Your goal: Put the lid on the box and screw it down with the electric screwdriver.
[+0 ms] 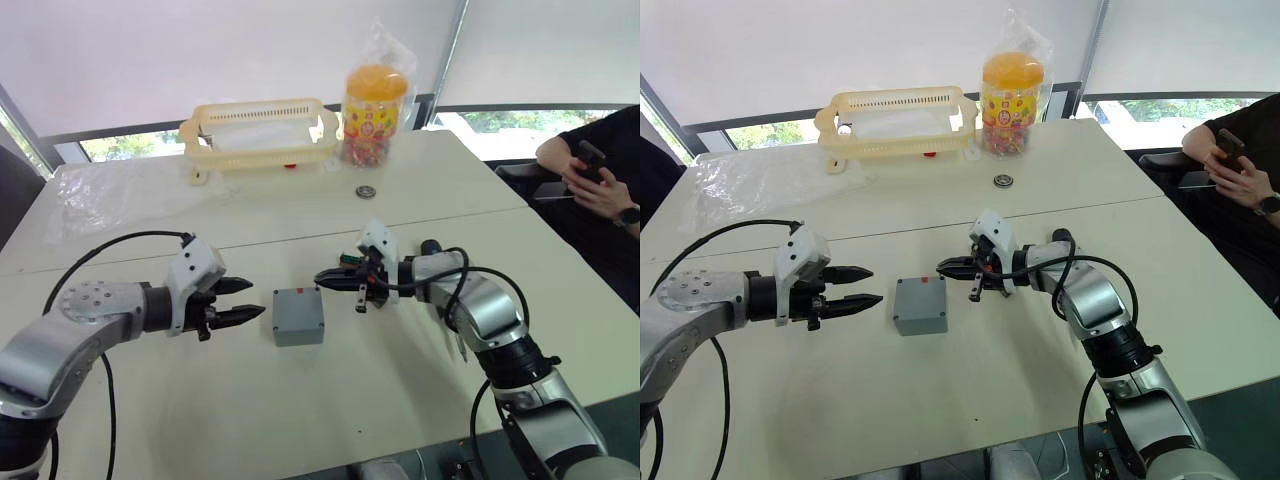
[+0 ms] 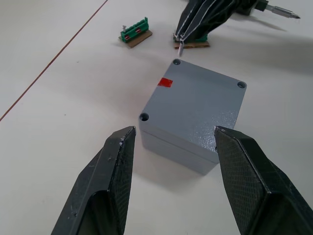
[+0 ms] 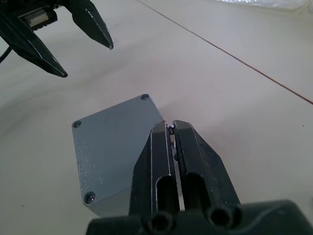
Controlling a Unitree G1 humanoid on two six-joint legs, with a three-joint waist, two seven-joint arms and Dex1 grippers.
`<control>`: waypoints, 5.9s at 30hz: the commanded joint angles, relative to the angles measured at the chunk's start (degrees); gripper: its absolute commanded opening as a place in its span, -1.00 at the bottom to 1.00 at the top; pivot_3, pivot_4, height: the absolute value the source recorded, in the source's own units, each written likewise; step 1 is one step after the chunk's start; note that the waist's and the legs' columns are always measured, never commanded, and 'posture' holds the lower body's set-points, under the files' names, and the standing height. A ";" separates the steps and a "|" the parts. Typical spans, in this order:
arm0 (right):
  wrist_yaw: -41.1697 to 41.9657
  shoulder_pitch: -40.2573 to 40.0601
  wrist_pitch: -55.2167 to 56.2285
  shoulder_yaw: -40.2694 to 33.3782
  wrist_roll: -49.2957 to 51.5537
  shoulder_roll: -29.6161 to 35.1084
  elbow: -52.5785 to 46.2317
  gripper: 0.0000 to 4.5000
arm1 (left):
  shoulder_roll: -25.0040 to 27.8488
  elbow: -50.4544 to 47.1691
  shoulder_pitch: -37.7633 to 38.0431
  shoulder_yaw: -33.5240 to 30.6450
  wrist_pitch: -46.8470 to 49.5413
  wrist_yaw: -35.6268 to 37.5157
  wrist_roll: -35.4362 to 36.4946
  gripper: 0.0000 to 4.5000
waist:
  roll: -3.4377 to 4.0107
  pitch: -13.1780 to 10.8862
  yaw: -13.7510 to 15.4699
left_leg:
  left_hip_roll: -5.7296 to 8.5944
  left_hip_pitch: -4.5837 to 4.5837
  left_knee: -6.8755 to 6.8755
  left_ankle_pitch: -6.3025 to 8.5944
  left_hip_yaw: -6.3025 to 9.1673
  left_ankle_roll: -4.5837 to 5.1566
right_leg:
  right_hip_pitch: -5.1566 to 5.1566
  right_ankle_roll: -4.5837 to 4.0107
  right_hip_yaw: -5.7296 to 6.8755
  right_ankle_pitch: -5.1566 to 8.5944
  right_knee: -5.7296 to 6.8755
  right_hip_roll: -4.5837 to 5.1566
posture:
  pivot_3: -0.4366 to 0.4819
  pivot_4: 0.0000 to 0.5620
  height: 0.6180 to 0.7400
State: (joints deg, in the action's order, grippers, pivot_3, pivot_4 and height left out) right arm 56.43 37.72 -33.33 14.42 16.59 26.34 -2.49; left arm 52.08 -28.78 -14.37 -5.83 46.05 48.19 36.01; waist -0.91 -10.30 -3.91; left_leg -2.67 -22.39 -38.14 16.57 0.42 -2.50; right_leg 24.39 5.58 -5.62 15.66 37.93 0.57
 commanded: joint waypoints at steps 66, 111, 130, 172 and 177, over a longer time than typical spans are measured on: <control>1.78 26.76 -59.17 15.87 19.93 38.66 18.09 0.98 | -8.14 -4.03 -14.59 13.49 -3.69 8.05 1.97 0.14 | 0.09 -0.16 0.30 | 0.03 -0.11 0.02 0.01 -0.14 0.04 | 0.07 0.00 -0.13 0.01 -0.28 0.00 | -0.05 -0.47 1.00; -33.35 9.40 -18.67 -26.72 3.77 8.01 19.37 -0.21 | -5.02 2.11 -7.58 5.46 -5.66 0.61 -2.70 0.14 | -0.99 0.44 -0.11 | 0.04 0.82 -0.03 0.03 -0.35 0.05 | -1.04 0.01 -0.36 -0.19 -0.77 0.01 | -0.05 -0.47 1.00; -29.47 -4.66 0.74 -20.06 14.22 -15.25 -14.14 -0.21 | -11.24 7.40 -9.12 12.97 -11.47 4.07 -9.91 0.14 | -0.11 0.23 0.67 | 0.08 -0.88 -0.18 -0.08 -0.14 -0.11 | 0.79 0.24 -0.20 -0.24 0.00 0.06 | -0.05 -0.47 1.00; -31.72 -11.01 10.86 -8.30 6.78 -21.86 -12.57 -0.21 | -15.23 13.12 -5.49 16.80 -16.54 3.10 -17.95 0.14 | -0.11 0.23 -0.01 | 0.05 -0.13 -0.04 -0.08 -0.11 -0.11 | 0.21 0.23 -0.18 -0.21 0.06 0.00 | -0.05 -0.47 1.00; -31.43 -10.94 11.82 -8.06 6.29 -22.16 -11.34 -0.21 | -15.32 12.69 -5.22 16.76 -16.21 2.72 -17.84 0.14 | -0.11 0.23 -0.01 | 0.05 -0.12 -0.04 -0.08 -0.11 -0.11 | 0.20 0.23 -0.18 -0.21 0.06 0.00 | -0.05 -0.47 1.00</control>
State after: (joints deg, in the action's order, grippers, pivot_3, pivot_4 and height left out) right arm 24.48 25.27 -24.14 6.45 22.64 5.16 -11.99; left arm 36.11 -16.02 -20.46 10.88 29.06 51.17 19.25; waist -1.01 -10.06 -3.91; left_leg -2.62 -22.51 -38.18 16.49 0.31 -2.61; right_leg 24.59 5.80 -5.81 15.45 38.00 0.57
